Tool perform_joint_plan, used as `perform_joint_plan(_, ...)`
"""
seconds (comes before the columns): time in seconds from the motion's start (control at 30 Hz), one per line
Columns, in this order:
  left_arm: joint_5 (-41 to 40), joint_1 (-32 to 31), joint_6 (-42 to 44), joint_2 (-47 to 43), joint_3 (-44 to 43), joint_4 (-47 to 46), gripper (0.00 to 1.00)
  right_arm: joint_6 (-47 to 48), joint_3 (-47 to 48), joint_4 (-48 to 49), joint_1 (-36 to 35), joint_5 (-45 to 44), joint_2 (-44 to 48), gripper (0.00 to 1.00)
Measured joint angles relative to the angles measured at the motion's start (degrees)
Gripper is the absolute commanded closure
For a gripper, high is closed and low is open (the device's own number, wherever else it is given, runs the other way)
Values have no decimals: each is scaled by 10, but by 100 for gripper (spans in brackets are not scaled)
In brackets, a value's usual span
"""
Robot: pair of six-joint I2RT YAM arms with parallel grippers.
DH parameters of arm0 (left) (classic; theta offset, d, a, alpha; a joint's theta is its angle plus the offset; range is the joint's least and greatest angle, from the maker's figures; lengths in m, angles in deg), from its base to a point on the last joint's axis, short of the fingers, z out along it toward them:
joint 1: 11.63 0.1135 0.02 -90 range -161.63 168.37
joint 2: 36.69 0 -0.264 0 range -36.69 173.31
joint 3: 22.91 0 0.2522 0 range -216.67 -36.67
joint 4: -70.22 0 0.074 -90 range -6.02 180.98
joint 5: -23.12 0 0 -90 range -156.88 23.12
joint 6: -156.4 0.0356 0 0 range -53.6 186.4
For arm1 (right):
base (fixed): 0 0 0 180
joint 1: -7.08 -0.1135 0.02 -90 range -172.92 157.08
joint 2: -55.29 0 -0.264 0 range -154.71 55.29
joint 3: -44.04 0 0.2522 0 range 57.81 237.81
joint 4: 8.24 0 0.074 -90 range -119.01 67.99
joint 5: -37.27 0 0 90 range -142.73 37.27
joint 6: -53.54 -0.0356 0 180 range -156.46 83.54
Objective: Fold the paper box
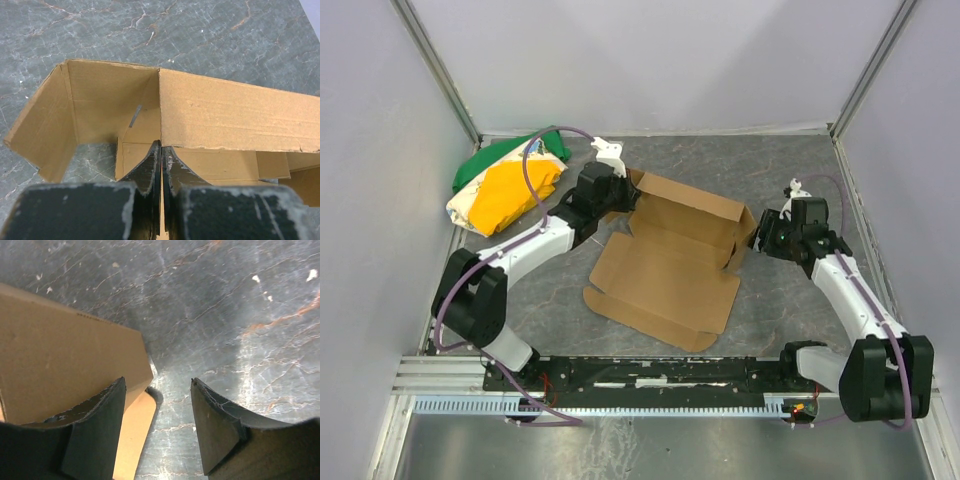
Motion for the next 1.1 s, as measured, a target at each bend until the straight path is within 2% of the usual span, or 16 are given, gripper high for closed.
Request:
perform_joint_plan(0.4,16,0,0,-62,85,-32,97,9,-97,53,-47,34,100,28)
perform_joint_plan(0.6,19,0,0,-72,100,-39,97,9,-117,104,-94,35,113,27)
perform_joint_plan(0.8,19,0,0,-81,110,-41,97,4,-156,152,-146,-6,149,28)
perform_joint_plan(1.1,29,0,-1,-96,132,-49,97,-24,-261,239,-172,-85,243,28)
